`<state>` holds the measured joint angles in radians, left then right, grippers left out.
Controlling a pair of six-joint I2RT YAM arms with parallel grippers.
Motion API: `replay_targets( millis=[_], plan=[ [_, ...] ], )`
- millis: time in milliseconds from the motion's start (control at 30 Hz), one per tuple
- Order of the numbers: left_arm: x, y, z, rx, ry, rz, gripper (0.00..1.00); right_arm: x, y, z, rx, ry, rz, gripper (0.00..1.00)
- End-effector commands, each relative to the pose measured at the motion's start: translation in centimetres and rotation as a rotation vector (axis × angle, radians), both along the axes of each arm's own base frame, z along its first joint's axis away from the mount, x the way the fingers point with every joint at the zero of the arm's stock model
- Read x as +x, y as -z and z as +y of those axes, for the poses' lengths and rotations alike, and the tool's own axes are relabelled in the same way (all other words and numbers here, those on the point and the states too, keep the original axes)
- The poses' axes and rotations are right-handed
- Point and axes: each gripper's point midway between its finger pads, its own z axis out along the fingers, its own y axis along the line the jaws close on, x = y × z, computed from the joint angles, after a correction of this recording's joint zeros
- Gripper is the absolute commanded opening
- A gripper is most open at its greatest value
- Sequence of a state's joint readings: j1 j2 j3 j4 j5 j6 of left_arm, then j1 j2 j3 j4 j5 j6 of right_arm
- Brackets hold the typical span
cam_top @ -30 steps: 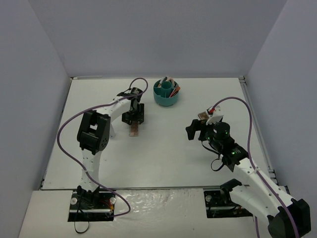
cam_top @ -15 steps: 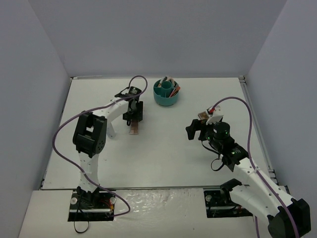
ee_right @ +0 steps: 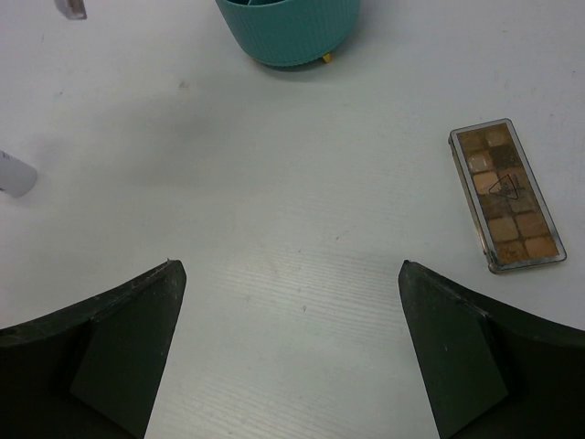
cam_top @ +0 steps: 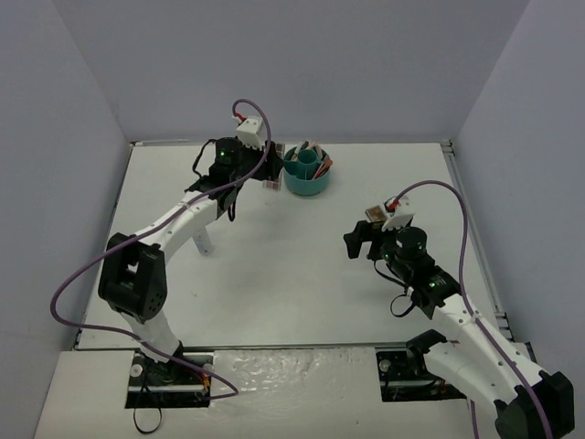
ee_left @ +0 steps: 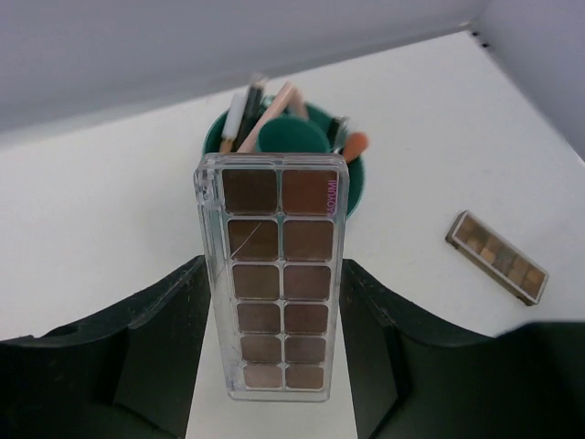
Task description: Organize the makeup
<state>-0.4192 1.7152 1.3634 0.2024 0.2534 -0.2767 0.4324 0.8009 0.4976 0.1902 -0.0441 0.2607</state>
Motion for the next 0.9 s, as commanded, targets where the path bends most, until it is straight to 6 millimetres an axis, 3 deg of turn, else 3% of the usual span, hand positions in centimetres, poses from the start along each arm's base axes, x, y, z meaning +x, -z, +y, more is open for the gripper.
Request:
replay_targets(
  millis=[0, 233, 400, 867],
  plan=[
    [0.3, -10.0, -4.1, -0.146, 0.219, -0.449, 0.12, 0.9, -2.5, 0.0, 0.035, 0.013, -0.096, 1.0],
    [1.3, -11.0, -6.0, -0.204, 0.303, -0.61, 0.11, 1.0, -2.5, -0.3, 0.025, 0.027, -0.1, 1.0],
    [2.0, -10.2, -6.7, -0.244, 0.325, -0.676, 0.08, 1.0, -2.3, -0.4, 0.02, 0.029, -0.098, 1.0],
    [4.4, -9.1, -6.2, -0.249, 0.31, -0.748, 0.07, 1.2, -1.7, -0.3, 0.007, 0.026, -0.079, 1.0]
  ],
)
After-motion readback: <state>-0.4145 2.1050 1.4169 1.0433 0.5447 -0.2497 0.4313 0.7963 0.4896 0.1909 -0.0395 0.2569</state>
